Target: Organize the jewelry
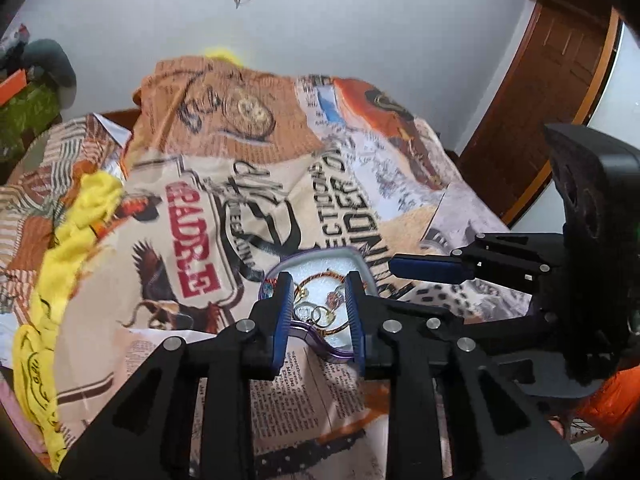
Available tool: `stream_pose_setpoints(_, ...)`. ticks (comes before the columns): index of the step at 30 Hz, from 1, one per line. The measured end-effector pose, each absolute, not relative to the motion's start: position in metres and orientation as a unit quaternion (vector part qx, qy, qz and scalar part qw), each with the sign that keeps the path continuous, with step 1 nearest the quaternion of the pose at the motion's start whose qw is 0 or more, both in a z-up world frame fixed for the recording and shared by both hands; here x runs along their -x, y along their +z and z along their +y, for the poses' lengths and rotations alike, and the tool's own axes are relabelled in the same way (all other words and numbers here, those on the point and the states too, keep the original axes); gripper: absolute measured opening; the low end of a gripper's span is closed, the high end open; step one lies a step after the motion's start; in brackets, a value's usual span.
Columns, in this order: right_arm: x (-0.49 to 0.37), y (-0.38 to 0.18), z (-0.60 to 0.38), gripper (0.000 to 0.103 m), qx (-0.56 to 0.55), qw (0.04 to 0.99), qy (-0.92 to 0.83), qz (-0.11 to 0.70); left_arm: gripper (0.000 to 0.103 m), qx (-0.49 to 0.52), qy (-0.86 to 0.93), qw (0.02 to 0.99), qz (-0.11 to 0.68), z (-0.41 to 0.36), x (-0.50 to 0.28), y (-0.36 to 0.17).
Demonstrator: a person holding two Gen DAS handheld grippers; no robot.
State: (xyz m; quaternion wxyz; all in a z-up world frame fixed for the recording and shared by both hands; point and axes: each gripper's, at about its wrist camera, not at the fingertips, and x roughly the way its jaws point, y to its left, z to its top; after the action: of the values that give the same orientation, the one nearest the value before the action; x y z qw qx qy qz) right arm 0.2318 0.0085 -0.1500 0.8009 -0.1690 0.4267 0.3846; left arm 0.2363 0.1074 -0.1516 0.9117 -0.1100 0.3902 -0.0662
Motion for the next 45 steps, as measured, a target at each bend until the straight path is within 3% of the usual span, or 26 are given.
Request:
stream_pose_setpoints(8, -0.207, -0.097, -0.014, 0.034, 0.141, 0.835, 0.382, 0.371, 0.025, 0.100, -0.050, 0.946, 0.305, 0.102, -0.187, -0.076)
stream_pose_setpoints(14, -0.166, -0.030, -0.052, 0.034, 0.095, 0.877, 0.376, 0.284, 0.026, 0.075, -0.034, 0.975, 0.207, 0.088, -0.126, -0.012)
stream_pose_setpoints(21, -0.084, 0.045, -0.099, 0.035, 0.047, 0.925, 0.353, 0.134, 0.042, 0.045, -0.001, 0.995, 0.094, 0.066, -0.048, 0.033)
stream_pose_setpoints(26, -0.036, 0.062, -0.120, 0.057, 0.014, 0.942, 0.329, 0.066, 0.062, 0.038, 0.022, 0.998, 0.053, 0.055, -0.015, 0.041)
stream_pose_setpoints(28, -0.024, 0.063, -0.122, 0.071, 0.014, 0.948, 0.313, 0.051, 0.086, 0.036, 0.036, 0.998, 0.043, 0.052, -0.006, 0.041)
stream_pose_setpoints(30, -0.016, 0.063, -0.122, 0.085, 0.014, 0.954, 0.297, 0.040, 0.099, 0.038, 0.045, 0.998, 0.030, 0.049, 0.002, 0.040)
stream_pose_setpoints(34, -0.011, 0.062, -0.121, 0.103, 0.008, 0.961, 0.275, 0.026, 0.101, 0.036, 0.053, 0.998, 0.026, 0.047, 0.011, 0.038)
stream_pose_setpoints(45, -0.003, 0.055, -0.130, 0.103, 0.002, 0.964, 0.265, 0.029, 0.102, 0.028, 0.058, 0.997, 0.030, 0.036, 0.020, 0.036)
